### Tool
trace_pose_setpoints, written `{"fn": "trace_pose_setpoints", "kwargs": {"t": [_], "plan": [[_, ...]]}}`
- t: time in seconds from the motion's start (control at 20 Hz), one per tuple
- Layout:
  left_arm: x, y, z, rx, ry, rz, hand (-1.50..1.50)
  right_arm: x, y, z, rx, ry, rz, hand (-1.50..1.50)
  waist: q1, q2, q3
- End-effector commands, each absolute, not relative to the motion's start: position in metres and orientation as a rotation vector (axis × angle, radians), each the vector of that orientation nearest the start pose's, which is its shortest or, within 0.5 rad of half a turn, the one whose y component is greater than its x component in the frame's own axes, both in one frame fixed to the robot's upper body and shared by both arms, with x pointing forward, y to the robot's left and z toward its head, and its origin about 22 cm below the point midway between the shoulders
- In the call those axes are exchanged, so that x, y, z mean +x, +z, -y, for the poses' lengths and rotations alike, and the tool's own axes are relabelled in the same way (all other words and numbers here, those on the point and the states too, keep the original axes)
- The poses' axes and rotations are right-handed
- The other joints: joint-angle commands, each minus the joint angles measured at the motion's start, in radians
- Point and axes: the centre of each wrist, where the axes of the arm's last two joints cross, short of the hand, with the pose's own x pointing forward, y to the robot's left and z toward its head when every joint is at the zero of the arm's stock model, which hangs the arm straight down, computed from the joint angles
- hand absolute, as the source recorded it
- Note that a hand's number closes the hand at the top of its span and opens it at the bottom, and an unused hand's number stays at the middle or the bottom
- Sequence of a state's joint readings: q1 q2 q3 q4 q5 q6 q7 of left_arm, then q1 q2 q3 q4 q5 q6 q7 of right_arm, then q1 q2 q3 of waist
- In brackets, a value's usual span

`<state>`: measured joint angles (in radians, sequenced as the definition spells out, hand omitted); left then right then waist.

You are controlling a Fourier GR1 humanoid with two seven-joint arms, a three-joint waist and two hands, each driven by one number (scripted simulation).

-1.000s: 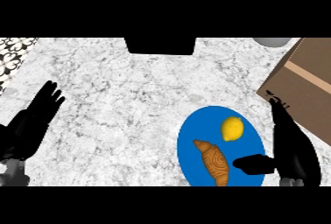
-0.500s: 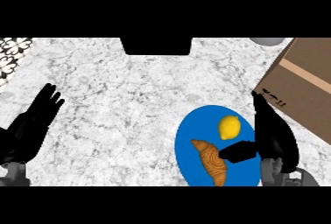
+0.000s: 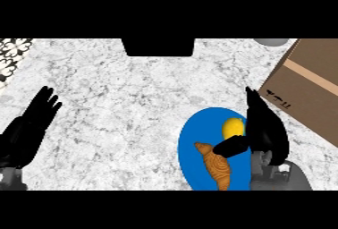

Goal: Pick the lemon from the plate and place it in the cardboard box

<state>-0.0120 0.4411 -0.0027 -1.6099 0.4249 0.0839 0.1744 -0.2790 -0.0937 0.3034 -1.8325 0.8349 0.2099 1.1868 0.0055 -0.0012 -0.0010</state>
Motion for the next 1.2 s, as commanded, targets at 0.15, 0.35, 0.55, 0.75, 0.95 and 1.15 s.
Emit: {"fn": "trace_pose_setpoints", "kwargs": {"t": [0.15, 0.35, 0.55, 0.75, 0.95, 1.15], "plan": [[0.246, 0.055, -0.318, 0.062, 0.053, 1.438, 0.00, 0.268, 0.130, 0.152, -0.961, 0.582, 0.741, -1.50, -0.005, -0.001, 0.001], [0.245, 0.063, -0.312, 0.042, 0.048, 1.436, 0.00, 0.272, 0.116, 0.142, -0.976, 0.602, 0.691, -1.50, -0.002, -0.001, 0.001], [0.249, 0.044, -0.315, 0.061, 0.044, 1.436, 0.00, 0.283, 0.126, 0.132, -0.967, 0.623, 0.669, -1.50, -0.005, 0.001, 0.000], [0.251, 0.045, -0.320, 0.050, 0.041, 1.412, 0.00, 0.288, 0.118, 0.136, -0.944, 0.599, 0.653, -1.50, -0.006, 0.001, 0.000], [0.236, 0.052, -0.313, 0.038, 0.038, 1.437, 0.00, 0.294, 0.109, 0.133, -0.963, 0.625, 0.600, -1.50, 0.006, -0.001, 0.001], [0.257, 0.051, -0.312, 0.068, 0.049, 1.461, 0.00, 0.293, 0.096, 0.136, -0.958, 0.610, 0.586, -1.50, -0.005, 0.001, 0.001]]}}
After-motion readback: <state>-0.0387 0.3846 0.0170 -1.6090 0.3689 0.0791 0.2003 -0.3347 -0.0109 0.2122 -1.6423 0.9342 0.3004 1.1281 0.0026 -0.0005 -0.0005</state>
